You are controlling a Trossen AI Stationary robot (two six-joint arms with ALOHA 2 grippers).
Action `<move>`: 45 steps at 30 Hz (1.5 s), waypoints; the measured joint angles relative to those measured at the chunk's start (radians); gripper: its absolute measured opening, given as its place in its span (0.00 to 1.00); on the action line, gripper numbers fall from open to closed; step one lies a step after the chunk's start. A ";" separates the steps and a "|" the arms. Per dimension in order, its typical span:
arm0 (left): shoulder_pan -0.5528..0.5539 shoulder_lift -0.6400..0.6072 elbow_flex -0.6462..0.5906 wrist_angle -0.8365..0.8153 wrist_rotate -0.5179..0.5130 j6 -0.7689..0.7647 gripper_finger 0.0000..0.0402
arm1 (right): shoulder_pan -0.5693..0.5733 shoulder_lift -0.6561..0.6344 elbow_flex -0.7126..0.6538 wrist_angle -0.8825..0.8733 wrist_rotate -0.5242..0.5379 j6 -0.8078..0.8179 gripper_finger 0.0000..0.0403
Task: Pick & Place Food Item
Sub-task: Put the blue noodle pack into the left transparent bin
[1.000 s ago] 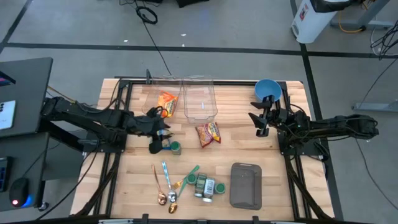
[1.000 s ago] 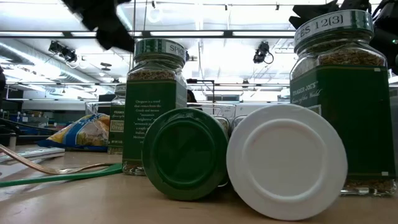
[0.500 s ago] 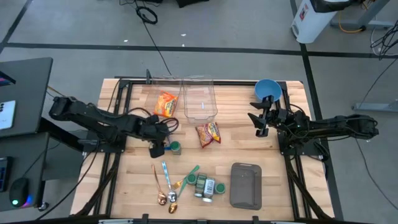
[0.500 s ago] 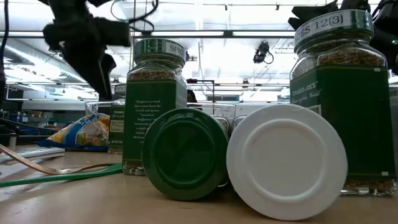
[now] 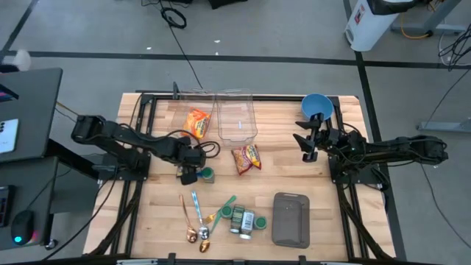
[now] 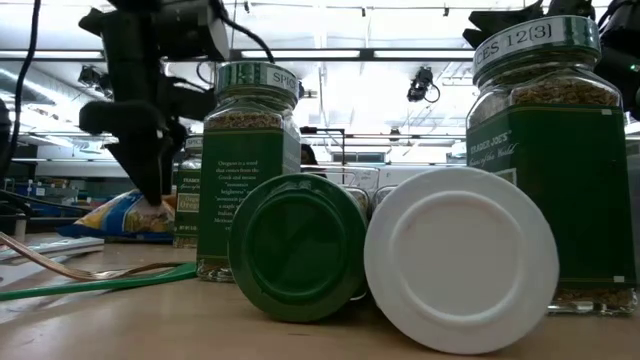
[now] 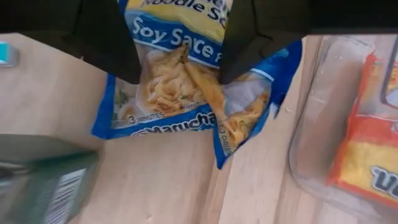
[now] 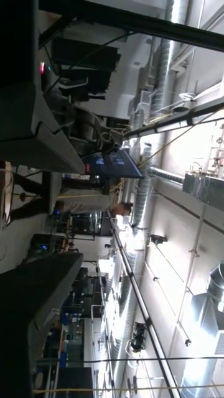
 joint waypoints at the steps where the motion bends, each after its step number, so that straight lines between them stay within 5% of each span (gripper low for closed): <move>1: 0.000 0.006 0.000 -0.001 -0.001 0.003 0.51 | 0.000 0.000 0.000 -0.003 0.000 0.000 0.57; 11: -0.002 0.006 0.000 -0.009 0.006 0.006 0.03 | 0.000 0.000 0.000 -0.011 0.000 0.000 0.57; 18: -0.065 -0.057 0.000 0.041 -0.065 -0.032 0.01 | 0.000 0.000 0.000 -0.012 0.000 0.000 0.57; 26: -0.211 -0.271 0.000 0.189 -0.282 -0.060 0.01 | 0.000 0.000 0.000 -0.014 0.000 0.000 0.57; 33: -0.329 -0.440 0.000 0.487 -0.429 0.148 0.00 | 0.000 0.000 0.001 -0.019 0.000 -0.003 0.57; 39: -0.348 -0.435 0.000 0.808 -0.417 0.411 0.00 | 0.000 0.000 0.001 -0.022 0.000 -0.005 0.57; 45: -0.291 -0.288 0.000 1.231 -0.231 0.580 0.00 | 0.000 0.000 0.001 -0.022 0.000 -0.011 0.57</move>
